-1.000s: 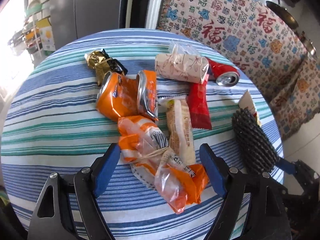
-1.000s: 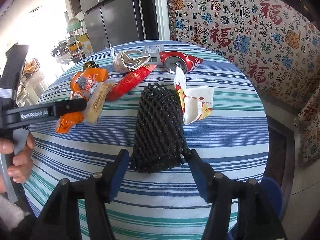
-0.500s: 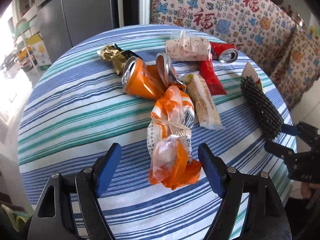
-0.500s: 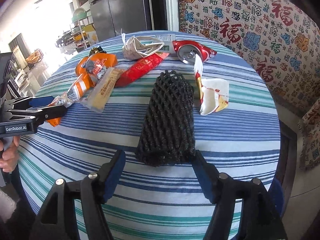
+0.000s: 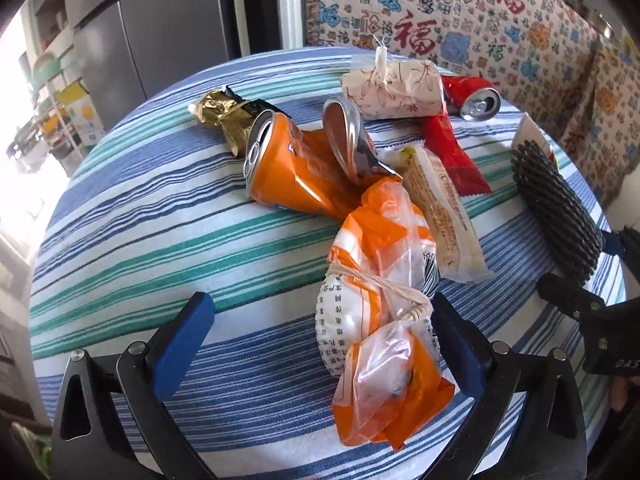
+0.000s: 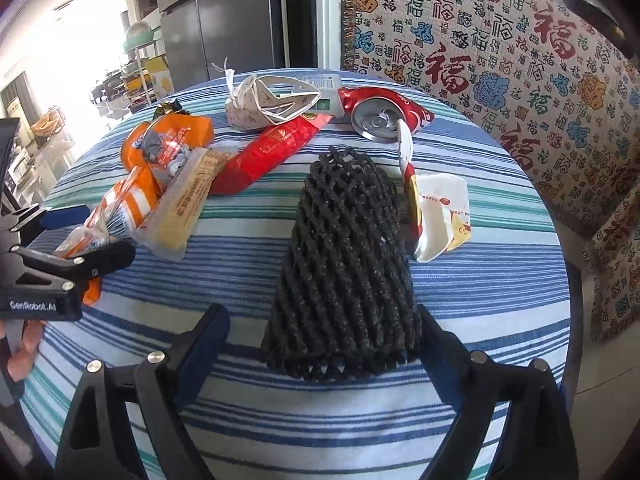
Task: Collect trash
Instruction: 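Grasp the orange-and-white wrapper bundle with the left gripper while the right holds the net, then carry both items to the blue basket and open both grippers to drop them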
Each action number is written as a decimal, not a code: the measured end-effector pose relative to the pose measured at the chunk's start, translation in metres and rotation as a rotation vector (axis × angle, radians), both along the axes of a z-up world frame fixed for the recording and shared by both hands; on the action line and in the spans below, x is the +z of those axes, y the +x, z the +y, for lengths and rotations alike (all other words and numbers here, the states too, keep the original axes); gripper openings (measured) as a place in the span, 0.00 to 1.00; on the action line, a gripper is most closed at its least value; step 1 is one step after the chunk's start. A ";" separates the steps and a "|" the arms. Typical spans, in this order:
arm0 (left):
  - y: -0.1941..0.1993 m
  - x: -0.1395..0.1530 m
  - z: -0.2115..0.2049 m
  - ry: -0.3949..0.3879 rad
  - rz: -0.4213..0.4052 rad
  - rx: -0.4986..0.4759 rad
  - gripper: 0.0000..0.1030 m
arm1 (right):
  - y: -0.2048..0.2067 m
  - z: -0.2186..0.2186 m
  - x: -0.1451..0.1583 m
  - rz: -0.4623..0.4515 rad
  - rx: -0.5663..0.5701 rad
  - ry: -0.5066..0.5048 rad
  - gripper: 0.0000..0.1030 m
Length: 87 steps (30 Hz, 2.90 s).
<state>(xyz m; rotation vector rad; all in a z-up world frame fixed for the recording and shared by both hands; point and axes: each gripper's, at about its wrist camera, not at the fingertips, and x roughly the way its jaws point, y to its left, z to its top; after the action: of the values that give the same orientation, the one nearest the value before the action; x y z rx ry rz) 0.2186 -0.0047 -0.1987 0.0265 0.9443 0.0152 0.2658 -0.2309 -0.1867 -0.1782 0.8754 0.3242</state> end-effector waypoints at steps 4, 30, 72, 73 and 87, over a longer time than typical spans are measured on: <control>0.003 0.000 0.004 -0.006 0.000 0.007 1.00 | 0.018 0.004 0.000 0.016 -0.002 -0.006 1.00; -0.010 0.010 -0.004 -0.017 -0.051 -0.086 0.47 | 0.014 -0.036 0.015 0.095 -0.078 0.112 0.19; 0.000 0.018 -0.396 -0.264 0.030 -0.696 0.46 | -0.090 -0.370 0.033 0.057 -0.580 0.113 0.19; 0.003 0.015 -0.402 -0.261 0.037 -0.698 0.46 | -0.089 -0.376 0.030 0.062 -0.582 0.117 0.19; 0.023 -0.014 -0.437 -0.247 0.091 -0.742 0.47 | -0.071 -0.390 0.011 0.102 -0.611 0.110 0.23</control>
<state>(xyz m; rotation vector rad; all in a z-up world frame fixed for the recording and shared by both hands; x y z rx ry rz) 0.2417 -0.4422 -0.2127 0.1485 0.9758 -0.7925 0.1949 -0.6212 -0.1757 0.2107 0.9662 -0.1916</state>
